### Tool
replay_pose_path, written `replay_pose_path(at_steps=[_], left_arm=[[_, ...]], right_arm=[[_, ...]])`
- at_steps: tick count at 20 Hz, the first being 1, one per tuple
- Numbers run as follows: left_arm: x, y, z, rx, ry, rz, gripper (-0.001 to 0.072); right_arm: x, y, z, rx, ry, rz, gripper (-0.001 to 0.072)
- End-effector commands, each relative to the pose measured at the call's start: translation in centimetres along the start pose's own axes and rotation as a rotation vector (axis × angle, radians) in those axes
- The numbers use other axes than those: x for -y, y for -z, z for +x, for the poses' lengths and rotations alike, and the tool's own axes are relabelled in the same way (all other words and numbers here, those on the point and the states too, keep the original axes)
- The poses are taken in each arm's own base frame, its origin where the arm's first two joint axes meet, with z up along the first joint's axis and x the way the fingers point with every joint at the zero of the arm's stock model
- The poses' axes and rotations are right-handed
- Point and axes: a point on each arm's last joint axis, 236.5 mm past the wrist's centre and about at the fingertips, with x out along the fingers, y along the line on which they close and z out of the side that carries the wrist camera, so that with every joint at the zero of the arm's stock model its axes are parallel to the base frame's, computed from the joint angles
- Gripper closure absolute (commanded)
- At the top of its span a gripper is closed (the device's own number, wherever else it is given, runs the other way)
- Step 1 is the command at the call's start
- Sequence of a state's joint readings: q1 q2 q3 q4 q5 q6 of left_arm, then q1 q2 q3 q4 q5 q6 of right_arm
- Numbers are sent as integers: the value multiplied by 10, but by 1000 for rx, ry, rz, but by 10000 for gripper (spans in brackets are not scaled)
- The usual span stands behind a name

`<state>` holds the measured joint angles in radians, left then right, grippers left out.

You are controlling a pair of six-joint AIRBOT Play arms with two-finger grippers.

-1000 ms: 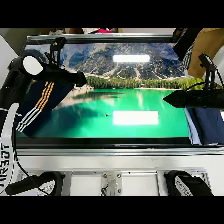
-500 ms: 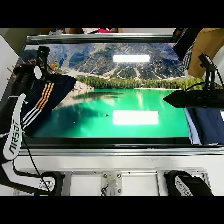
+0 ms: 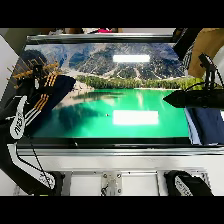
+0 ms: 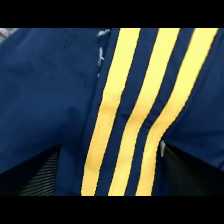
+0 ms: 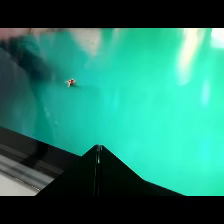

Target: Fold the clothes and pants, and hang the long-sleeved shirts on hangers.

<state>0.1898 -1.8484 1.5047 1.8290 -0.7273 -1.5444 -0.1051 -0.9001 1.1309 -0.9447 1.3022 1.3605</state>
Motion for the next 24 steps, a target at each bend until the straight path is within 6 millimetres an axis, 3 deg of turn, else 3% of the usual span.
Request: replay_pose_path(at_steps=[1,2,3,4,5,7,8,10,13,15,17,19,21,24], left_arm=[[-3,6,12,-8,-5,0,20],[-3,6,12,-10,-1,-16,188],[-2,9,11,-23,-2,-35,461],[-2,12,10,-44,-2,-50,670],[-3,15,7,-67,-3,-63,704],[-4,5,-13,-103,-11,-78,704],[-1,-12,-30,-84,-14,-72,704],[14,-66,-89,54,-5,-47,704],[75,-132,-213,298,62,39,704],[139,-145,-284,421,165,159,704],[214,-134,-336,485,323,275,704],[284,-111,-365,507,447,425,704],[342,-82,-374,496,507,568,704],[415,-31,-359,412,563,728,704]], right_arm=[[0,0,0,-1,0,0,689],[0,0,0,-1,0,0,689],[0,0,0,-1,0,0,689],[0,0,0,-1,0,0,690],[0,0,0,-1,0,0,689],[0,0,0,-1,0,0,689],[0,0,0,-1,0,0,690],[0,0,0,-1,0,0,689],[0,0,0,-1,0,0,689],[0,0,0,-1,0,0,689],[0,0,0,-1,0,0,690],[0,0,0,-1,0,0,690],[0,-2,0,7,2,-1,689],[2,-7,2,24,6,3,689]])
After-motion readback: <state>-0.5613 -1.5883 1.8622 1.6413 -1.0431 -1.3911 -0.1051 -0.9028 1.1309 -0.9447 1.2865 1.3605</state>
